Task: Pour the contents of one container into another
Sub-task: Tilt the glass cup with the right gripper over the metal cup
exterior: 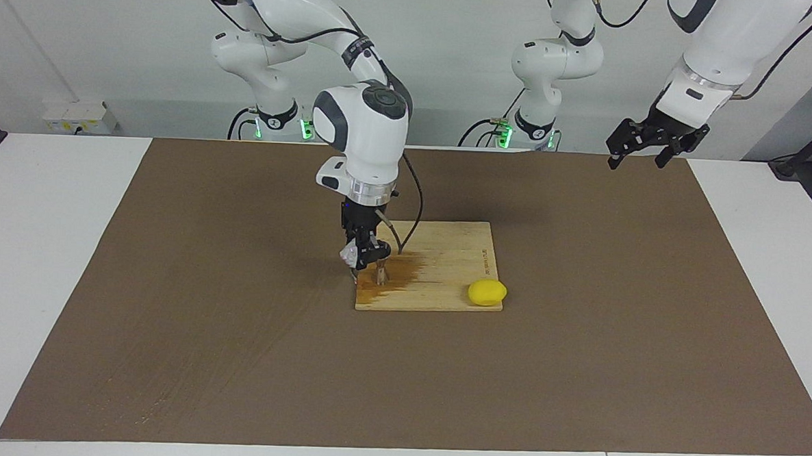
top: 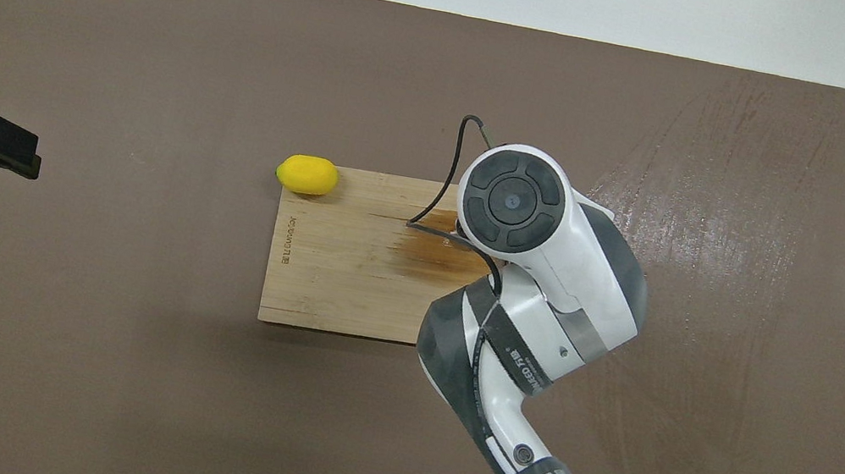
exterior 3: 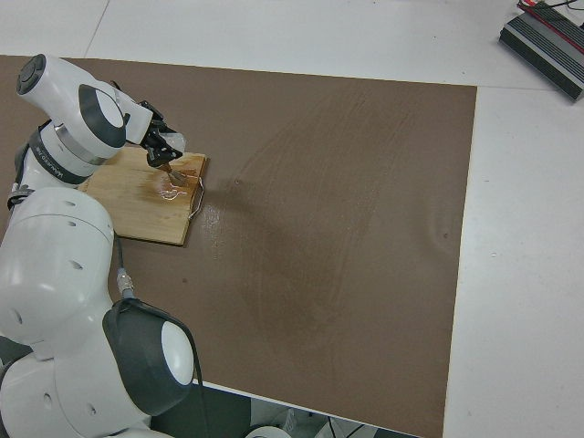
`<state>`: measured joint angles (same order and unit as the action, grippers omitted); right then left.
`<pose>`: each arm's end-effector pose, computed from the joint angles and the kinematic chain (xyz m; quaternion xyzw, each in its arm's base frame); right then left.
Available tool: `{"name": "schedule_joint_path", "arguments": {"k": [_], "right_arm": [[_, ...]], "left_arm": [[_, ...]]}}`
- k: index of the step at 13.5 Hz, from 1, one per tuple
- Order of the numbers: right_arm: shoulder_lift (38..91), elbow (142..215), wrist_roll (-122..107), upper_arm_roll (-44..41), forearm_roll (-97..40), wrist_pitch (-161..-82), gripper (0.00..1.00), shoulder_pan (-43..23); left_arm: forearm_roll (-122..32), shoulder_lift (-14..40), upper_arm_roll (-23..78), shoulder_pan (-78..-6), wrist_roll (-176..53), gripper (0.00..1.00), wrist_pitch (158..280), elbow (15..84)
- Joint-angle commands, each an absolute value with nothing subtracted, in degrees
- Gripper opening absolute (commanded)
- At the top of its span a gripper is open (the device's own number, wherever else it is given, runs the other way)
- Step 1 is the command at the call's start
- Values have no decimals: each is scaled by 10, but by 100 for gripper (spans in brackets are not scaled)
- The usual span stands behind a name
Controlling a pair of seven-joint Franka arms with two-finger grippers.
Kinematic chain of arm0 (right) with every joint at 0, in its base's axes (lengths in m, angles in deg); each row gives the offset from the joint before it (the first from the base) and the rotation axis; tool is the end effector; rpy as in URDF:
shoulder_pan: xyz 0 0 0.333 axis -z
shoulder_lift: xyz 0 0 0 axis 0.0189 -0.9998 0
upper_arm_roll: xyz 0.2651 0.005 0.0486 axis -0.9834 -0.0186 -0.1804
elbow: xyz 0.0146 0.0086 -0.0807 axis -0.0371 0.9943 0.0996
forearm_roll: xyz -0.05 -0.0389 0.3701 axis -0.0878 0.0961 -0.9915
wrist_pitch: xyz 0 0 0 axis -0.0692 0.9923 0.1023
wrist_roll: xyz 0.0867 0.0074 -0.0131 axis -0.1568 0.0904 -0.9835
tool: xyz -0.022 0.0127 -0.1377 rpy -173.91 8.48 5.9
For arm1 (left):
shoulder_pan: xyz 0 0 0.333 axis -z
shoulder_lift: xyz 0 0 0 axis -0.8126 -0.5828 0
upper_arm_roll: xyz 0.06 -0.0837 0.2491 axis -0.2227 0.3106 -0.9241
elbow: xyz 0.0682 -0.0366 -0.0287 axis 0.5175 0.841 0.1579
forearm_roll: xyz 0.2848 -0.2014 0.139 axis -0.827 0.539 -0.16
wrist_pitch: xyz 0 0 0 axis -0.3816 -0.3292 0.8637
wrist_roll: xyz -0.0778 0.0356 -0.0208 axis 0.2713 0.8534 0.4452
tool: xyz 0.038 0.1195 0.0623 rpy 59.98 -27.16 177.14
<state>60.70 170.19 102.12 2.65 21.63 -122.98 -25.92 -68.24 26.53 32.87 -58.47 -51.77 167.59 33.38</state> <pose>0.5628 0.2932 0.3569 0.8465 -0.5107 0.1486 0.0230 0.5090 -0.0459 0.5505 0.9996 0.0126 -0.0215 0.0104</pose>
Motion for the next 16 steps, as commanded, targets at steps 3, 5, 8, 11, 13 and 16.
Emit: {"name": "schedule_joint_path", "arguments": {"k": [3, 5, 8, 11, 13, 16], "right_arm": [[623, 1724, 1043, 26, 285, -1226, 0, -275], [624, 1725, 1044, 26, 294, -1228, 0, -283], [635, 1743, 1045, 25, 337, -1231, 0, -290], [641, 1756, 1045, 25, 357, -1235, 0, -295], [652, 1786, 1045, 25, 378, -1259, 0, -295], [655, 1792, 1045, 25, 401, -1260, 0, -297]], "left_arm": [[-674, 285, 328, -593, -514, 100, 1687, 356], [-674, 285, 328, -593, -515, 100, 1687, 356], [-674, 285, 328, -592, -515, 100, 1687, 356], [-674, 285, 328, -593, -515, 100, 1687, 356], [-674, 285, 328, -593, -514, 100, 1687, 356], [-674, 285, 328, -593, -515, 100, 1687, 356]]}}
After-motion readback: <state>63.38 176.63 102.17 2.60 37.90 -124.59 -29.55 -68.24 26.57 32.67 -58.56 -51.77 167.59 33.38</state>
